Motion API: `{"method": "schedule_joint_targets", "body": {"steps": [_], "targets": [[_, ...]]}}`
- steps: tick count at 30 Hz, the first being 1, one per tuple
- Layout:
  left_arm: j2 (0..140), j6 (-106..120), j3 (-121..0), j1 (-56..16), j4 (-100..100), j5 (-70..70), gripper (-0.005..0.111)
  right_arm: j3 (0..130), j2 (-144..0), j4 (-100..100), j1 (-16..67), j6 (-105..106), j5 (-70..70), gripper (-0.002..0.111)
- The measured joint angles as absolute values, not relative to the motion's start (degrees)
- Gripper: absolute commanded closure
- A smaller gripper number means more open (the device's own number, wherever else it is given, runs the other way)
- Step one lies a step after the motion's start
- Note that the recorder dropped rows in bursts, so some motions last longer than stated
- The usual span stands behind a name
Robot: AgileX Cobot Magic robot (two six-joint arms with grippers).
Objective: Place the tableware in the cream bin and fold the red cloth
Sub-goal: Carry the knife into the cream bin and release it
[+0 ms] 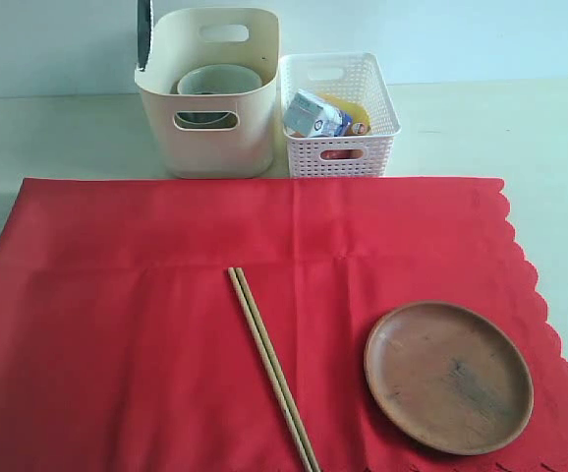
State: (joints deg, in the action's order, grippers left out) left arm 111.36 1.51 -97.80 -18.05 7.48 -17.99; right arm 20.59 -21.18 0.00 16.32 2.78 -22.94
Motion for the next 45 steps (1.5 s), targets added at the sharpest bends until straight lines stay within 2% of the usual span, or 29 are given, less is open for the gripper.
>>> {"method": "schedule_joint_targets", "body": {"steps": [7, 20, 23, 27, 29, 39, 45], "targets": [[117.8, 1.5, -98.4, -18.0, 11.6, -6.7, 0.107, 20.6, -21.2, 0.0, 16.3, 2.8, -22.9, 0.108], [127.6, 1.1, -98.4, -18.7, 19.5, 0.0, 0.105, 20.6, -21.2, 0.0, 16.3, 2.8, -22.9, 0.108], [128.4, 1.1, -98.4, -19.2, 19.5, 0.5, 0.096, 20.6, -21.2, 0.0, 16.3, 2.8, -23.0, 0.108], [128.8, 1.1, -98.4, -19.7, 19.5, 0.6, 0.075, 20.6, -21.2, 0.0, 16.3, 2.8, -23.0, 0.108], [128.8, 1.1, -98.4, -19.8, 19.5, 1.3, 0.071, 20.6, -21.2, 0.0, 16.3, 2.8, -23.0, 0.108], [122.6, 1.1, -98.4, -19.8, 15.0, -6.8, 0.07, 20.6, -21.2, 0.0, 16.3, 2.8, -23.0, 0.108], [115.5, 2.9, -98.4, -19.8, 11.3, -20.5, 0.07, 20.6, -21.2, 0.0, 16.3, 2.8, -23.0, 0.108]]}}
